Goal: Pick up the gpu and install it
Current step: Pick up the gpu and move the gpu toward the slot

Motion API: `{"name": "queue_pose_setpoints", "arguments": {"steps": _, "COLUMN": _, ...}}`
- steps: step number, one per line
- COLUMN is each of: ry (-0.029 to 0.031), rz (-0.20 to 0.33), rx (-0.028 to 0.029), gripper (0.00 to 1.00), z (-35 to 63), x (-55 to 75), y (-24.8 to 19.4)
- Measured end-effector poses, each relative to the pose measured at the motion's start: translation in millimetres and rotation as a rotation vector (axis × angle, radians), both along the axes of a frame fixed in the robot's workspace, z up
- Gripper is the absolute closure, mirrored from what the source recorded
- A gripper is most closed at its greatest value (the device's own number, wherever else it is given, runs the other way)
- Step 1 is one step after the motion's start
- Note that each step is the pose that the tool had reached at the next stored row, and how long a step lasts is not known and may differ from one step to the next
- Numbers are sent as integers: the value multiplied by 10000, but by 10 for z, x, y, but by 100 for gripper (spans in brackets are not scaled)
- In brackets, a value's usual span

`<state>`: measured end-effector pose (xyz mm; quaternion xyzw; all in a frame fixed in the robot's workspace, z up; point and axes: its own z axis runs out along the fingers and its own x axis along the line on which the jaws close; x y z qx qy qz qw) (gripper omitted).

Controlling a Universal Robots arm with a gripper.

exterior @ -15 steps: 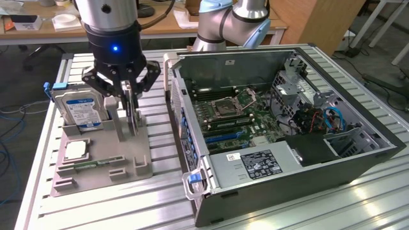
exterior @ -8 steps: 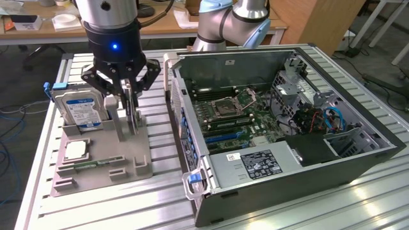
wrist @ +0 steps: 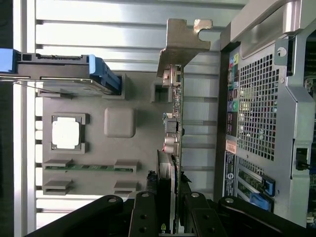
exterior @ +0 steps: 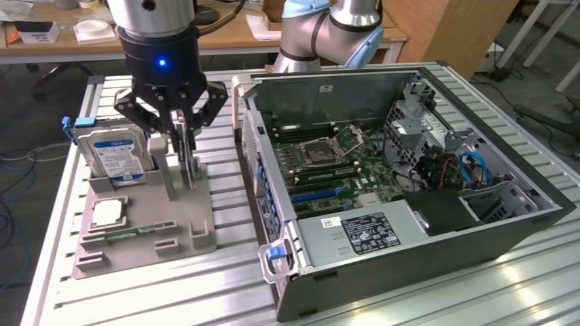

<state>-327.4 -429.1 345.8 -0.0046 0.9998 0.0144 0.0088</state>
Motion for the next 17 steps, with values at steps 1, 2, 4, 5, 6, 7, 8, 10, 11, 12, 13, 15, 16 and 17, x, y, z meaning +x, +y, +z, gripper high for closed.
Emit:
{"name": "queue_pose_setpoints", "arguments": {"steps": 1, "ry": 1, "rz": 0, "rx": -1, "gripper": 73, "z": 5, "x": 0, "y": 0}}
{"name": "queue_pose_setpoints", "arguments": {"steps": 2, "ry": 1, "rz": 0, "rx": -1, "gripper": 73, "z": 10, "x": 0, "y": 0}}
{"name": "queue_pose_setpoints", "arguments": {"steps": 4, "ry": 1, "rz": 0, "rx": -1, "gripper": 73, "z": 20, "x": 0, "y": 0}}
{"name": "queue_pose_setpoints", "arguments": {"steps": 5, "ry": 1, "rz": 0, "rx": -1, "gripper": 73, "z": 24, "x": 0, "y": 0}}
{"name": "queue_pose_setpoints", "arguments": {"steps": 6, "ry": 1, "rz": 0, "rx": -1, "gripper": 73, "z": 29, "x": 0, "y": 0}}
{"name": "queue_pose_setpoints", "arguments": {"steps": 7, "ry": 1, "rz": 0, "rx": -1, "gripper": 73, "z": 36, "x": 0, "y": 0}}
{"name": "queue_pose_setpoints", "arguments": {"steps": 8, "ry": 1, "rz": 0, "rx": 0, "gripper": 73, "z": 42, "x": 0, "y": 0}}
{"name": "queue_pose_setpoints", "arguments": {"steps": 10, "ry": 0, "rz": 0, "rx": 0, "gripper": 73, "z": 54, "x": 0, "y": 0}}
{"name": "queue_pose_setpoints", "arguments": {"steps": 11, "ry": 0, "rz": 1, "rx": 0, "gripper": 73, "z": 60, "x": 0, "y": 0}}
{"name": "queue_pose_setpoints", "arguments": {"steps": 12, "ry": 0, "rz": 1, "rx": 0, "gripper": 73, "z": 67, "x": 0, "y": 0}}
{"name": "queue_pose_setpoints", "arguments": {"steps": 13, "ry": 1, "rz": 0, "rx": 0, "gripper": 73, "z": 74, "x": 0, "y": 0}}
{"name": "queue_pose_setpoints", "arguments": {"steps": 15, "ry": 1, "rz": 1, "rx": 0, "gripper": 73, "z": 89, "x": 0, "y": 0}}
{"name": "queue_pose_setpoints", "arguments": {"steps": 16, "ry": 1, "rz": 0, "rx": -1, "gripper": 73, "z": 95, "x": 0, "y": 0}}
{"name": "queue_pose_setpoints", "arguments": {"steps": 17, "ry": 1, "rz": 0, "rx": 0, "gripper": 73, "z": 102, "x": 0, "y": 0}}
